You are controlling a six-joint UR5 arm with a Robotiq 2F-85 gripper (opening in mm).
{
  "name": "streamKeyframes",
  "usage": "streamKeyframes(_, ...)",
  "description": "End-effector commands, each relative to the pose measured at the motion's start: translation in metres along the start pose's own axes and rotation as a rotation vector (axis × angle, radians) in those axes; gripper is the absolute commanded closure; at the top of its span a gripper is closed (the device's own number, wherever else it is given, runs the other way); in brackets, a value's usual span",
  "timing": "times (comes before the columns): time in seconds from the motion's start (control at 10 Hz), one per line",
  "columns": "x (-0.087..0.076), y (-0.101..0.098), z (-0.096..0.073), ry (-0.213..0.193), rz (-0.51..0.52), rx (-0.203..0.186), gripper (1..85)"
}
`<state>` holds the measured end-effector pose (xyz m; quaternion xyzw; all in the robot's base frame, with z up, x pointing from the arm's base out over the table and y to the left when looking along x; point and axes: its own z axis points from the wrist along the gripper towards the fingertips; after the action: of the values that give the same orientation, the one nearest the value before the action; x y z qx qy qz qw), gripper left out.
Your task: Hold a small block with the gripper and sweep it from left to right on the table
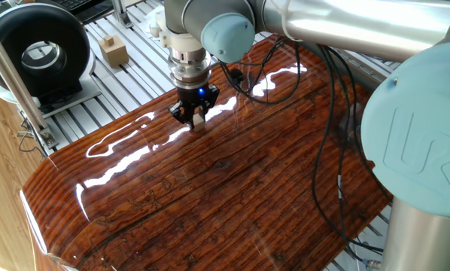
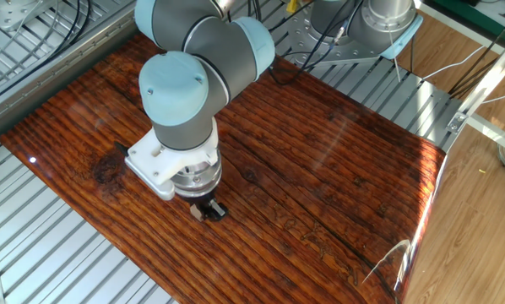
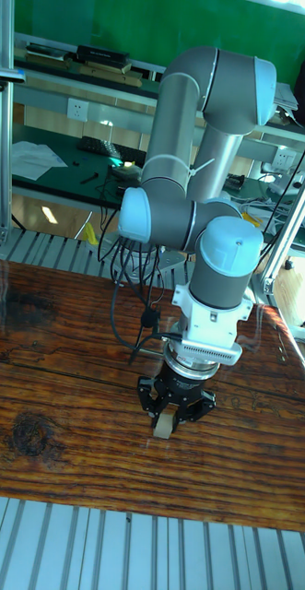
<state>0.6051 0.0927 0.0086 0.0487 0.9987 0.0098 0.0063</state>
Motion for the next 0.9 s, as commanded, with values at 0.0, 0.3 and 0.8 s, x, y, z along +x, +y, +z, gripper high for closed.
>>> streamKeyframes(0.0,-0.002,0.009,0.001,-0.001,0.017,-0.011,84.7)
streamKeyframes(0.3,-0.002,0.015,0.001,-0.005,0.025,-0.010,84.7)
streamKeyframes(0.8,-0.002,0.021,0.004,-0.001,0.035,-0.016,84.7)
